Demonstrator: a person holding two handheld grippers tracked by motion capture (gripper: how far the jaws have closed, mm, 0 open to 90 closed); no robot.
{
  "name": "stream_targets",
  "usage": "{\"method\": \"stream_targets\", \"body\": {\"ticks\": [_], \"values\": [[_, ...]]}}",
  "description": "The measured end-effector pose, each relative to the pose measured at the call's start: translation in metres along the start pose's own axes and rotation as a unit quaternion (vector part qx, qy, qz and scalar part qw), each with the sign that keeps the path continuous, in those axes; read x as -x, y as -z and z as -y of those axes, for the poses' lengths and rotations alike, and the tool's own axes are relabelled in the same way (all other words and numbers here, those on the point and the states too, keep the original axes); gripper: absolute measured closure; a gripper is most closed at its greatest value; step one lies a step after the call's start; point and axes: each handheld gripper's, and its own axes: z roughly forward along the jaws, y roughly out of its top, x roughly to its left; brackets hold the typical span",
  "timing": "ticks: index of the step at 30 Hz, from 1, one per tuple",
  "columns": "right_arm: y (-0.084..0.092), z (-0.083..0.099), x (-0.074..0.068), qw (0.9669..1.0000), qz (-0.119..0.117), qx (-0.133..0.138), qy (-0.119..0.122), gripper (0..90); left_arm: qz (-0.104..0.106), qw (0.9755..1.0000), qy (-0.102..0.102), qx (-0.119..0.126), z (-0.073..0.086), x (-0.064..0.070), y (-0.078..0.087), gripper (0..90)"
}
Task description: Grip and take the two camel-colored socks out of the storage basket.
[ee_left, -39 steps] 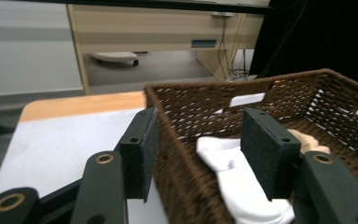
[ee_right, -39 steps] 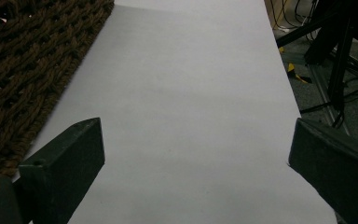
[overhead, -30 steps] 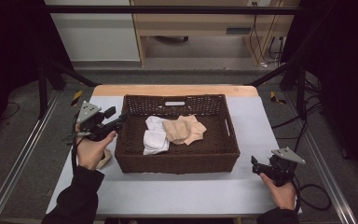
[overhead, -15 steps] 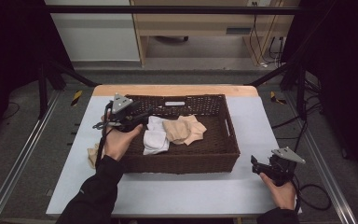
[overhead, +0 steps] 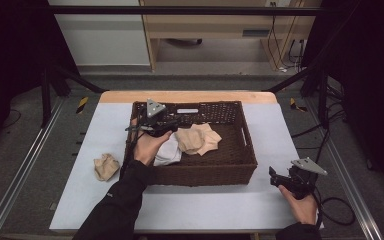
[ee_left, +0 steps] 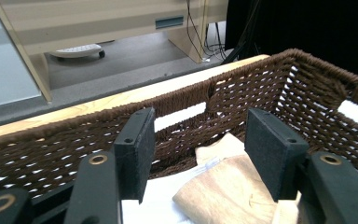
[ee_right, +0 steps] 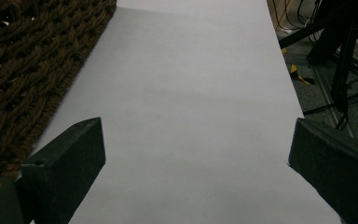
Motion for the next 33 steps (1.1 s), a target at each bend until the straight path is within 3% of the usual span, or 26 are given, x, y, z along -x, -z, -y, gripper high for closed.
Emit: {"method": "stream_targets", "body": {"ticks": [9, 15, 16, 24, 25, 30, 31, 33], "values": [[0.0, 0.0, -0.001, 1.0, -0.001, 0.0, 0.0, 4.1, -0.008, 0.9989, 0.015, -0.044, 0.016, -0.001, -0.026, 43.5], [-0.001, 0.0, -0.001, 1.0, 0.0, -0.002, 0.002, 4.1, -0.009, 0.9962, 0.005, -0.086, 0.027, 0.001, -0.041, 43.2], [-0.001, 0.0, -0.001, 1.0, 0.0, -0.002, 0.003, 4.1, -0.002, 0.9953, 0.008, -0.097, 0.029, 0.001, -0.043, 43.2], [-0.002, 0.0, -0.001, 1.0, -0.001, -0.004, 0.005, 4.1, -0.003, 0.9922, 0.003, -0.125, 0.035, 0.003, -0.051, 41.9], [-0.001, 0.0, -0.001, 1.0, -0.001, -0.003, 0.005, 4.1, -0.004, 0.9907, 0.001, -0.136, 0.037, 0.003, -0.053, 41.0], [-0.002, 0.0, -0.001, 1.0, -0.002, -0.004, 0.003, 4.1, 0.001, 0.9886, 0.003, -0.15, 0.041, 0.005, -0.058, 37.4], [-0.002, 0.0, -0.002, 1.0, -0.002, -0.005, 0.004, 4.1, 0.004, 0.987, 0.0, -0.161, 0.042, 0.006, -0.061, 36.8], [-0.002, 0.0, -0.002, 1.0, -0.002, -0.005, 0.004, 4.1, 0.005, 0.9861, -0.007, -0.166, 0.043, 0.007, -0.062, 36.6]]}}
